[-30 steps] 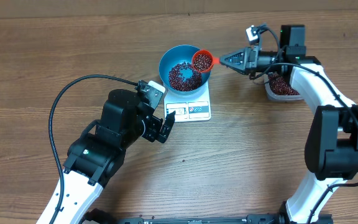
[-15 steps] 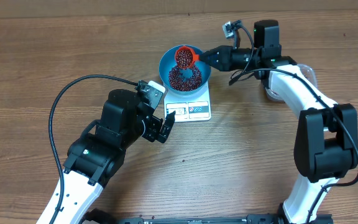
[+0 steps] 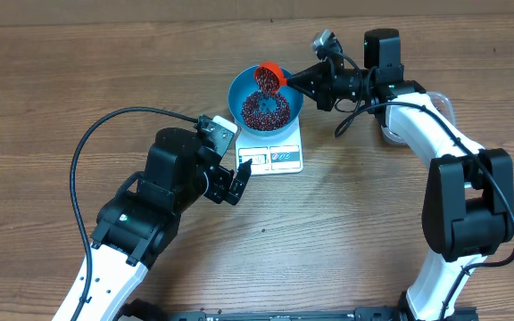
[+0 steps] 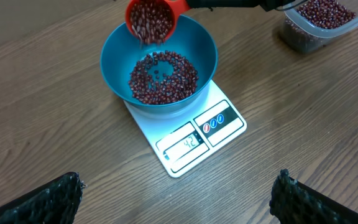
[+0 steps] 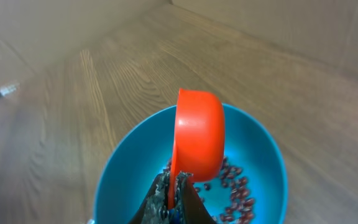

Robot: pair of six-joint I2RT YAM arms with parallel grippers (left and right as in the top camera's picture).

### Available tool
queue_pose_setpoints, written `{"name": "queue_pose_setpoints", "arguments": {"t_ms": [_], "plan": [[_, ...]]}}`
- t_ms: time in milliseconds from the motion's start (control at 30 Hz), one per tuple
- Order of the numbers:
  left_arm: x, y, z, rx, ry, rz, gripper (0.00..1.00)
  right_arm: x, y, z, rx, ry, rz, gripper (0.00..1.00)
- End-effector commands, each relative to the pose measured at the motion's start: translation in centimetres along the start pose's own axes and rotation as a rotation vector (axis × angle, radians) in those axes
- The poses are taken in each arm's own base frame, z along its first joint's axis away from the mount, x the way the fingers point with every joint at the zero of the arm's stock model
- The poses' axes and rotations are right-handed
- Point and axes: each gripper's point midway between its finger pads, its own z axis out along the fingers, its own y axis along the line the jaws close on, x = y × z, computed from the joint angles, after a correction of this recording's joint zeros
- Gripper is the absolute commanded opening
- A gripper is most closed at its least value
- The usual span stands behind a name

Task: Scoop item into bowl and weigh 150g on scale
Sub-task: 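Tilt the red scoop over the teal bowl to pour the beans, then move the empty red scoop back right over the bean tub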

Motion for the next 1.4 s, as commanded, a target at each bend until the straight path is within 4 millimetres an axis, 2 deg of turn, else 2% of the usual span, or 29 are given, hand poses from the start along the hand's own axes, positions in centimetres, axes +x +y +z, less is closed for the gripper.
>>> {"name": "queue_pose_setpoints", "arguments": {"t_ms": [0, 167, 333, 467, 567, 800, 900, 1100, 1133, 1267, 1367], "plan": [[-0.8, 0.0, -0.2, 0.004, -0.017, -0.010, 1.00, 0.3, -0.3, 0.1, 0.004, 0.001, -0.263, 0.04], [-0.8, 0.0, -0.2, 0.004, -0.017, -0.010, 0.99, 0.2, -0.4, 0.1, 0.004, 0.002, -0.527, 0.04], [-0.8, 0.0, -0.2, 0.004, -0.016, -0.010, 0.99, 0.1, -0.4, 0.1, 0.009, -0.002, -0.687, 0.04], [-0.8, 0.0, -0.2, 0.004, -0.017, -0.010, 0.99, -0.6, -1.4, 0.0, 0.064, 0.000, -0.731, 0.04], [-0.8, 0.0, -0.2, 0.004, -0.017, -0.010, 1.00, -1.6, -1.4, -0.2, 0.079, -0.020, -0.765, 0.04], [-0.8, 0.0, -0.2, 0.004, -0.017, -0.010, 1.00, -1.2, -0.9, -0.5, 0.063, 0.001, -0.716, 0.04], [-0.8, 0.0, -0.2, 0.004, -0.017, -0.010, 0.99, -1.9, 1.3, -2.1, 0.041, 0.038, -0.657, 0.04], [-0.8, 0.0, -0.2, 0.004, -0.017, -0.010, 1.00, -3.8, 3.3, -6.1, 0.165, 0.165, -0.612, 0.04], [-0.8, 0.0, -0.2, 0.004, -0.016, -0.010, 0.99, -5.0, 4.5, -7.4, 0.195, 0.161, -0.588, 0.04], [-0.8, 0.0, -0.2, 0.004, -0.016, -0.010, 1.00, -7.7, 6.7, -9.6, 0.236, 0.120, -0.581, 0.04], [-0.8, 0.0, -0.2, 0.004, -0.016, -0.010, 0.99, -8.3, 6.7, -11.1, 0.323, 0.143, -0.542, 0.04]]}}
